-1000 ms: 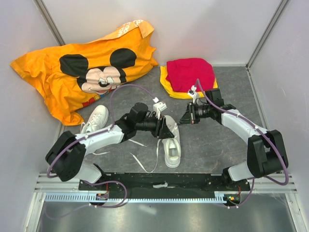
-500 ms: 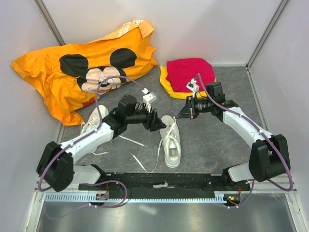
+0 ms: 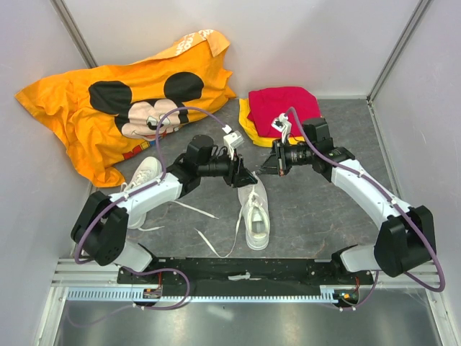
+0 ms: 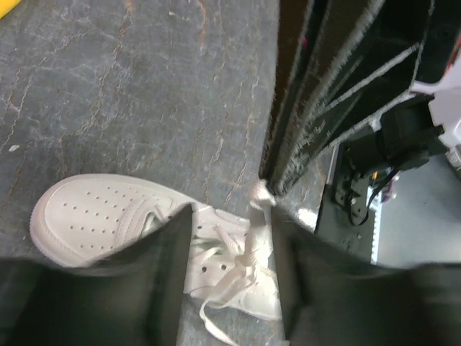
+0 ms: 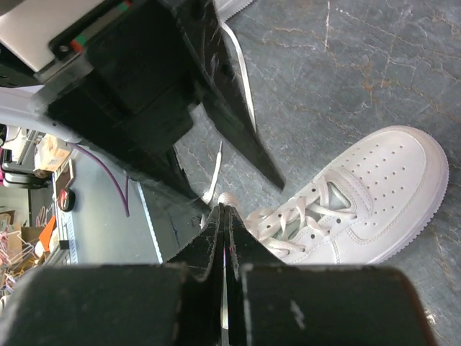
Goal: Tie the shoes
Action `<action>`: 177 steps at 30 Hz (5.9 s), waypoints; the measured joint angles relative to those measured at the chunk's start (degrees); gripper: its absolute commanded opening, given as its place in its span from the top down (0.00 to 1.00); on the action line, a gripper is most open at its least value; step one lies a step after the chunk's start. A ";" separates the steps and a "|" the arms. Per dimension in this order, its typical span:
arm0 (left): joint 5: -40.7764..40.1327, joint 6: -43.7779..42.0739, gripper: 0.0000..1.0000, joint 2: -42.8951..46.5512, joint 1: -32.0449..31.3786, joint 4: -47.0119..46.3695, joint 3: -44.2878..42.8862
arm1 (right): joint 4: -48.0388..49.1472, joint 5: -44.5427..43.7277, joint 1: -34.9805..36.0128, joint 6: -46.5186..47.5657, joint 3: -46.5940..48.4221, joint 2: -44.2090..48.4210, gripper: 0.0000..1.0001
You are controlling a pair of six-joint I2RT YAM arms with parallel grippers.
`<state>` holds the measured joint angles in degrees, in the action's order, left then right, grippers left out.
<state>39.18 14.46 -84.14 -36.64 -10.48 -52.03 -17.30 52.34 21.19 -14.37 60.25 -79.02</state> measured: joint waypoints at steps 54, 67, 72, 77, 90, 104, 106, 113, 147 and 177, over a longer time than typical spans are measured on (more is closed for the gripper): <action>0.22 13.20 0.98 -8.28 5.77 -3.39 1.73 | -4.76 -35.32 55.54 44.44 1.53 -22.16 0.47; 0.46 13.14 0.98 -8.50 5.81 -2.86 0.81 | -6.29 -39.41 56.81 42.01 2.29 -22.69 1.00; 0.55 11.63 0.98 -8.50 5.81 -1.36 -1.31 | -14.16 -38.56 50.90 41.79 9.22 -14.71 1.00; 0.70 8.92 0.98 -8.24 5.81 1.25 -1.84 | -19.30 -37.66 42.93 41.11 11.52 -0.11 1.00; 1.44 0.48 0.98 -4.98 5.81 8.35 -4.11 | -32.72 -47.82 31.43 37.05 3.48 27.87 1.00; -7.41 -11.78 0.98 -1.22 5.81 17.57 -7.61 | -35.41 -71.49 22.40 36.06 -8.63 37.38 1.00; -8.74 -13.09 0.99 -0.81 5.81 18.32 -7.61 | -36.37 -73.81 22.29 36.89 -10.19 38.99 1.00; -11.80 -19.04 0.98 1.38 6.03 21.18 -7.61 | -41.31 -75.08 22.16 39.17 -12.52 43.80 1.00; -30.58 -47.12 0.98 18.91 7.39 33.90 1.88 | -37.51 -74.49 22.14 46.73 -22.49 40.70 1.00; -35.17 -47.98 0.99 25.22 12.74 35.54 15.93 | -29.55 -79.58 1.33 47.58 -25.75 27.74 1.00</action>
<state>4.01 -33.52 -58.92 -23.90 25.06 -36.10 -46.85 -27.24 22.52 33.21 34.50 -51.29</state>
